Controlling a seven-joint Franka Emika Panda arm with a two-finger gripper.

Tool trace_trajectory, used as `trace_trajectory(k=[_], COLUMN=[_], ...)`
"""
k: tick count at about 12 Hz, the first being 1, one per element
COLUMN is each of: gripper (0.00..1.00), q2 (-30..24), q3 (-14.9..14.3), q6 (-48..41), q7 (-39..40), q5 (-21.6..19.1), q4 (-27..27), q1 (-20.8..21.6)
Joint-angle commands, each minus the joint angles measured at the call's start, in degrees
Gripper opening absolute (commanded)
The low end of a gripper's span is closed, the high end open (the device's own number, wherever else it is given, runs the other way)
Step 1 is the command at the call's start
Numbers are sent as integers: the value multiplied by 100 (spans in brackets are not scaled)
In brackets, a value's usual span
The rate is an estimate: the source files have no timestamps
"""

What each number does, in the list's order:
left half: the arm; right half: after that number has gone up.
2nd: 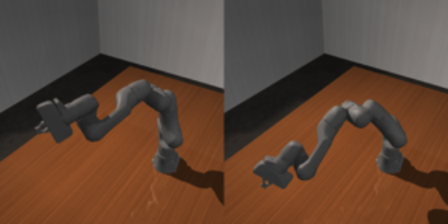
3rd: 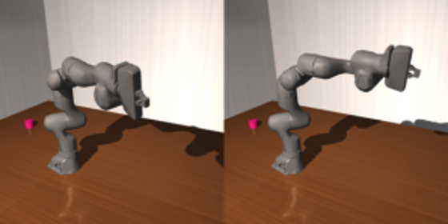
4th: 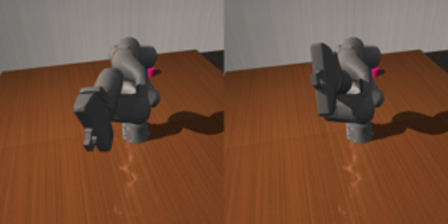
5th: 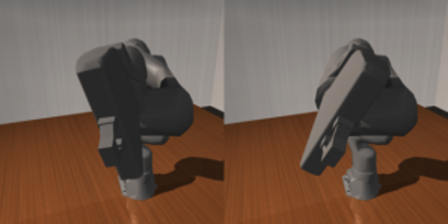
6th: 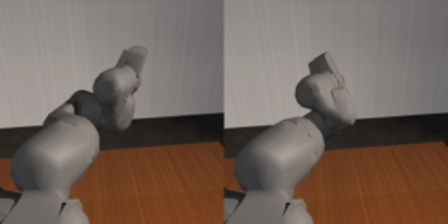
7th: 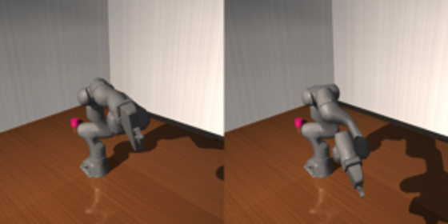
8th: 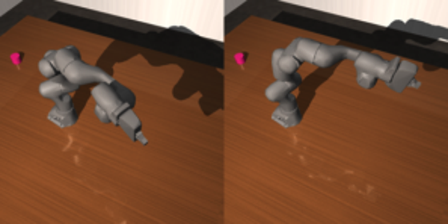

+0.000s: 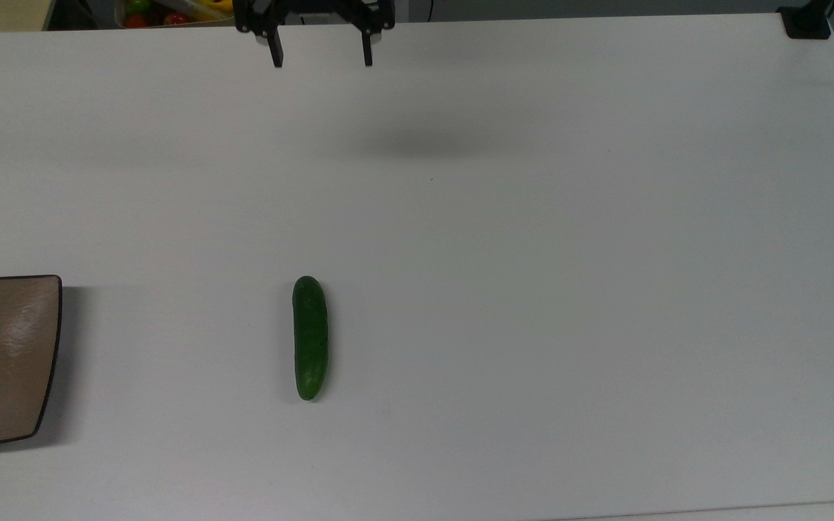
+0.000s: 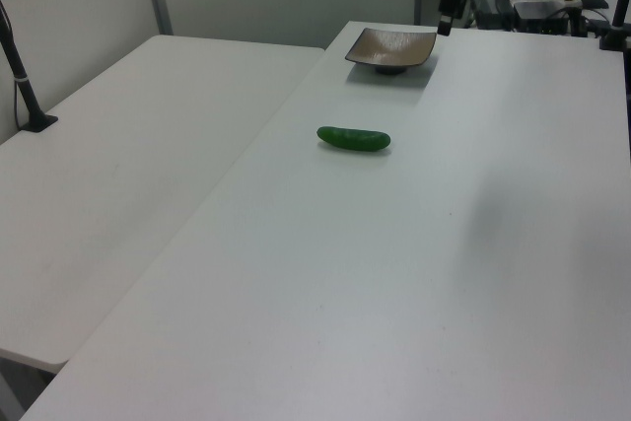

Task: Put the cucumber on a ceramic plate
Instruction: 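Move the open gripper down over the green cucumber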

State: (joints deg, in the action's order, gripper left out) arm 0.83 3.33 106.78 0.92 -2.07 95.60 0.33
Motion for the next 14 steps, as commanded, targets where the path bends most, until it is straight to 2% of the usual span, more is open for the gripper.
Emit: trace_trajectory(k=[1, 7, 12, 14], gripper=[100, 100, 100, 100], q2=[346, 1594, 2886, 3220], q3=[-42, -43, -77, -86], q6=[745, 2090, 2330, 2741], q7=[-30, -40, -417, -479], q5=[31, 40, 75, 84], q4=[-85, -410, -1604, -1720], q1=[19, 37, 19, 37])
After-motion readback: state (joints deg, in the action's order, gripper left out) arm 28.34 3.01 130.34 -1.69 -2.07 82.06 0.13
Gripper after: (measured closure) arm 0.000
